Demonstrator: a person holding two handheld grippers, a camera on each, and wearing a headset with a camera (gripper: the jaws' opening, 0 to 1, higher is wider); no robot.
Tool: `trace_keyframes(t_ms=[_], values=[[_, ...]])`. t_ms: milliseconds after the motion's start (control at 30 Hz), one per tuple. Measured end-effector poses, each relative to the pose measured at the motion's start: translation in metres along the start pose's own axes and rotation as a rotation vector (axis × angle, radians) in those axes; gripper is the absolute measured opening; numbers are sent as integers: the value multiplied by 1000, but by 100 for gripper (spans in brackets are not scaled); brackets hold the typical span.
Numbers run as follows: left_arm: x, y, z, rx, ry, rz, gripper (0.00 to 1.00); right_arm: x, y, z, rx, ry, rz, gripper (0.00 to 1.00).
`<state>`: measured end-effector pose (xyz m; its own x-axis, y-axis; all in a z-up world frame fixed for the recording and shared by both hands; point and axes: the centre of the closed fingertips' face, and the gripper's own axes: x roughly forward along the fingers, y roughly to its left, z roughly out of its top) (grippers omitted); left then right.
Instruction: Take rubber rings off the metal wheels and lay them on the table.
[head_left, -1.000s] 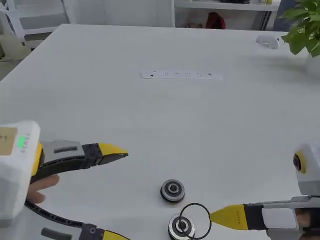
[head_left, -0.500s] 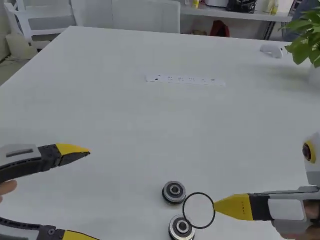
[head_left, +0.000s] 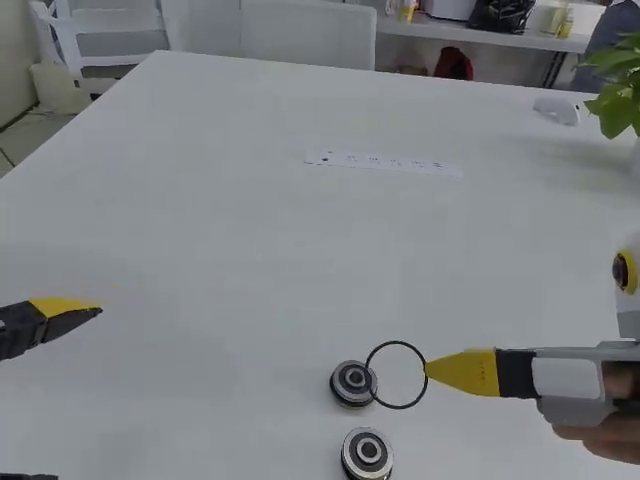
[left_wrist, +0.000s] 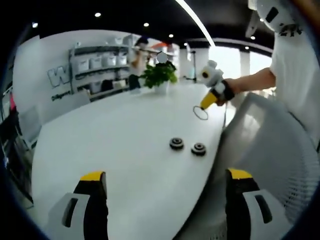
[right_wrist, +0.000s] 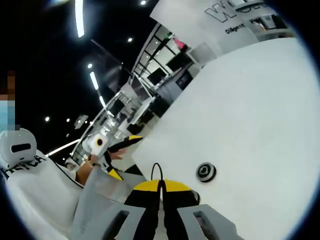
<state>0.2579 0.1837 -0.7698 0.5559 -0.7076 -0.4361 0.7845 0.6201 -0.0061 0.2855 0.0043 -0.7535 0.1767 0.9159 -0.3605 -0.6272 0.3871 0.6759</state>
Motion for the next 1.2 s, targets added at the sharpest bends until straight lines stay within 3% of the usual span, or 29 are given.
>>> trace_keyframes(t_ms=[133, 300, 667, 867, 1200], values=[[-8, -2, 0, -5, -2, 17, 100, 6, 3, 4, -25, 12, -3, 0], [-11, 5, -2, -46, -24, 62, 100, 18, 6, 7, -55, 32, -11, 0], [-8, 3, -2, -41, -17, 58, 100, 51, 12, 2, -120, 117, 15, 0], [-7, 0, 0, -32, -6, 46, 100, 69, 9, -6, -143, 171, 24, 0], [-10, -1, 3, -30, -9, 62, 100, 89, -10, -21, -158, 262, 6, 0]])
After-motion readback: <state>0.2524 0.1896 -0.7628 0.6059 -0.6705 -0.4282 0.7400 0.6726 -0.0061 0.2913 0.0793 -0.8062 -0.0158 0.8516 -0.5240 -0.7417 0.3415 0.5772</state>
